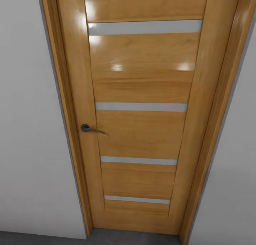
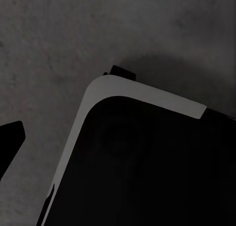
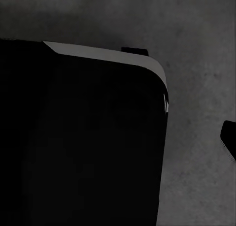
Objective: Move the two storage containers from the living room to the garage. In the garage, place one container on the floor and stack the other container on top of it (either order is fine).
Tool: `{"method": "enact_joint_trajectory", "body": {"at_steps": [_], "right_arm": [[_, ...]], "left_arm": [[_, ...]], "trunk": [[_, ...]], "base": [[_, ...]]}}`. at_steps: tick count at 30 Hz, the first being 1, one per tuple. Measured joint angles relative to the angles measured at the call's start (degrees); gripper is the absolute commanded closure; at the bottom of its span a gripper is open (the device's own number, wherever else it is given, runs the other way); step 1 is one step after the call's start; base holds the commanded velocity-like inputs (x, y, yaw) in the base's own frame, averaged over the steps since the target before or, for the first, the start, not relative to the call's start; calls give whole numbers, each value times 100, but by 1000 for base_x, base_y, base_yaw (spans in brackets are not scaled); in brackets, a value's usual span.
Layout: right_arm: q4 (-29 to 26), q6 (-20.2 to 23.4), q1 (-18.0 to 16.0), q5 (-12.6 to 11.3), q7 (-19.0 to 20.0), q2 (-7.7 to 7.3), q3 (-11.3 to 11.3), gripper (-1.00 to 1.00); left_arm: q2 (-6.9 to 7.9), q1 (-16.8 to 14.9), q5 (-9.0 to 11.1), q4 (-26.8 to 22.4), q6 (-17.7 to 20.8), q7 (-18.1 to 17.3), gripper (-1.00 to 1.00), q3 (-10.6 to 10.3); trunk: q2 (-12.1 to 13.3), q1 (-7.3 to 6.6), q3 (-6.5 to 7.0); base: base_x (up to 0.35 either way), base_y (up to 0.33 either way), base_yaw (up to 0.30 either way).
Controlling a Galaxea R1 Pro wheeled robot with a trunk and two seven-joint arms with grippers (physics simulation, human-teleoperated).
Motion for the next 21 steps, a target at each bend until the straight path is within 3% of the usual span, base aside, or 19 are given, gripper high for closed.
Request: {"method": "enact_joint_trajectory", "body": {"at_steps": [21], "right_arm": [[0,-23,0,7,-9,-44,-1,-100]], "left_arm": [[-4,0,-9,-2,-7,0,-100,1]], "trunk": [[0,2,0]], "base": [[18,0,45]]}}
